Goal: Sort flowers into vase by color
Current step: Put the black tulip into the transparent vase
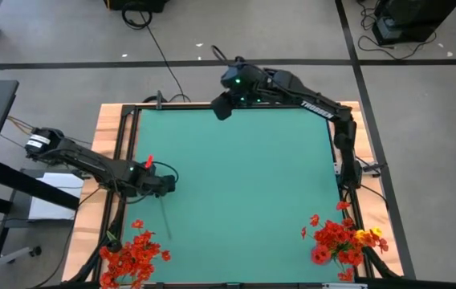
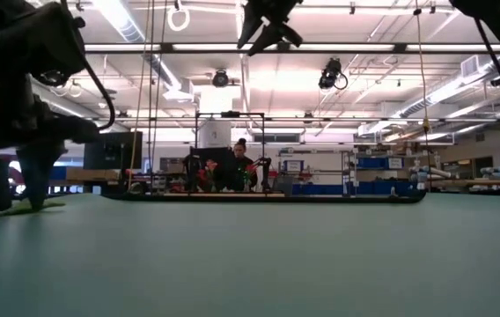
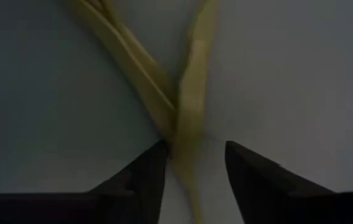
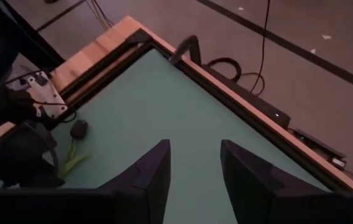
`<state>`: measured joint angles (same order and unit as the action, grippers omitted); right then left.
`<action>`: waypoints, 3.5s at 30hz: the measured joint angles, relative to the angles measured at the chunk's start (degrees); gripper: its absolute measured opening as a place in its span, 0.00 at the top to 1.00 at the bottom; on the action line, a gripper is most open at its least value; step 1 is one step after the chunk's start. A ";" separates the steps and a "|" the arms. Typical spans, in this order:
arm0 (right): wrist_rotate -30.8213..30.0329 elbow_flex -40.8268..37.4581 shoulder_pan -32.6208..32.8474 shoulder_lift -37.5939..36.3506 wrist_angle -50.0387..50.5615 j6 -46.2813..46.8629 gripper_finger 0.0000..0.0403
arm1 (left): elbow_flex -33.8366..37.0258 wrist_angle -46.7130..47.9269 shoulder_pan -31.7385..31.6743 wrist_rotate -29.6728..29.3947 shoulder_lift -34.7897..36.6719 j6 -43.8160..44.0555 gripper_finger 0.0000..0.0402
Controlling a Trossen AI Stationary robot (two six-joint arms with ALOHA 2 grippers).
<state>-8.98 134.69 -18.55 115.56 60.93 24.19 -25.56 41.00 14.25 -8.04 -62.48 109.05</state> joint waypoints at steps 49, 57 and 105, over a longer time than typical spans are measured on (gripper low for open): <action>17.47 -8.92 13.66 -1.34 -30.00 1.75 0.63 | -21.01 -27.90 -8.40 -4.10 20.06 -88.09 0.98; 19.19 -10.50 14.44 -1.32 -34.01 -2.34 0.65 | -21.01 -31.61 -8.40 1.87 19.67 -90.81 0.98; 1.92 -10.95 18.41 -7.30 -25.35 -9.45 0.67 | -20.92 -27.30 -8.42 -4.28 21.76 -91.99 0.99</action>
<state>-7.05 123.74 -0.14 108.26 35.58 14.74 -46.48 13.69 5.82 -12.32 -40.72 17.06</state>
